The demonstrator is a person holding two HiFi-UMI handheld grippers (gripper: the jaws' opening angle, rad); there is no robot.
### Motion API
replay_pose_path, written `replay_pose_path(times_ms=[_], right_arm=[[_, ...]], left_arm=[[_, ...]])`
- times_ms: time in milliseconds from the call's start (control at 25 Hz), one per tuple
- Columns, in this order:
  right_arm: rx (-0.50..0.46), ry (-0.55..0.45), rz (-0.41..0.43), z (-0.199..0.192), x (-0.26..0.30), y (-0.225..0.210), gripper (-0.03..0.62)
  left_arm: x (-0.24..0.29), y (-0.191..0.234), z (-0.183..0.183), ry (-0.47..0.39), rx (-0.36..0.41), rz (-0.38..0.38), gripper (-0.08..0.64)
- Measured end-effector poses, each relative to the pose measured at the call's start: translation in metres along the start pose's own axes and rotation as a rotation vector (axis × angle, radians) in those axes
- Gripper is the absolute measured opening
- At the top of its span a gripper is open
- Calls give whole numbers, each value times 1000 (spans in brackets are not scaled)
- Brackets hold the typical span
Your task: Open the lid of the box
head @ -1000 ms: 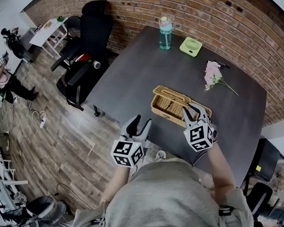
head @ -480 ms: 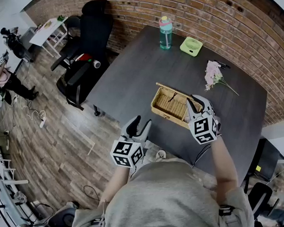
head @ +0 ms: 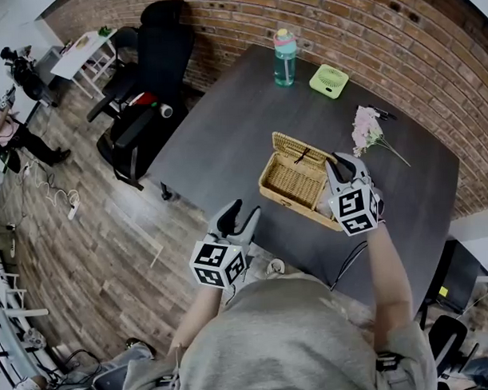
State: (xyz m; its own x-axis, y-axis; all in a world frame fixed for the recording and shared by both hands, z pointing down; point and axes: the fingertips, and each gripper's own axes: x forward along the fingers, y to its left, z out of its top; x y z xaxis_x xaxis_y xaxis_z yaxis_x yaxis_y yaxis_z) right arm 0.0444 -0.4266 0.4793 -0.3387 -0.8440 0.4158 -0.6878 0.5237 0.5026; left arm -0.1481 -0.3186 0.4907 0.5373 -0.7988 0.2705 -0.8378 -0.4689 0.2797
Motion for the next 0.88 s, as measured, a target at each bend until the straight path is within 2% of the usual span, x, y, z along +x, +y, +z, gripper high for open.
replay_pose_path(times_ms=[880], right_arm=[[172,39,54,-18,37,-40,71]], left_arm=[[17,-6,-2,23,-2,-8,196]])
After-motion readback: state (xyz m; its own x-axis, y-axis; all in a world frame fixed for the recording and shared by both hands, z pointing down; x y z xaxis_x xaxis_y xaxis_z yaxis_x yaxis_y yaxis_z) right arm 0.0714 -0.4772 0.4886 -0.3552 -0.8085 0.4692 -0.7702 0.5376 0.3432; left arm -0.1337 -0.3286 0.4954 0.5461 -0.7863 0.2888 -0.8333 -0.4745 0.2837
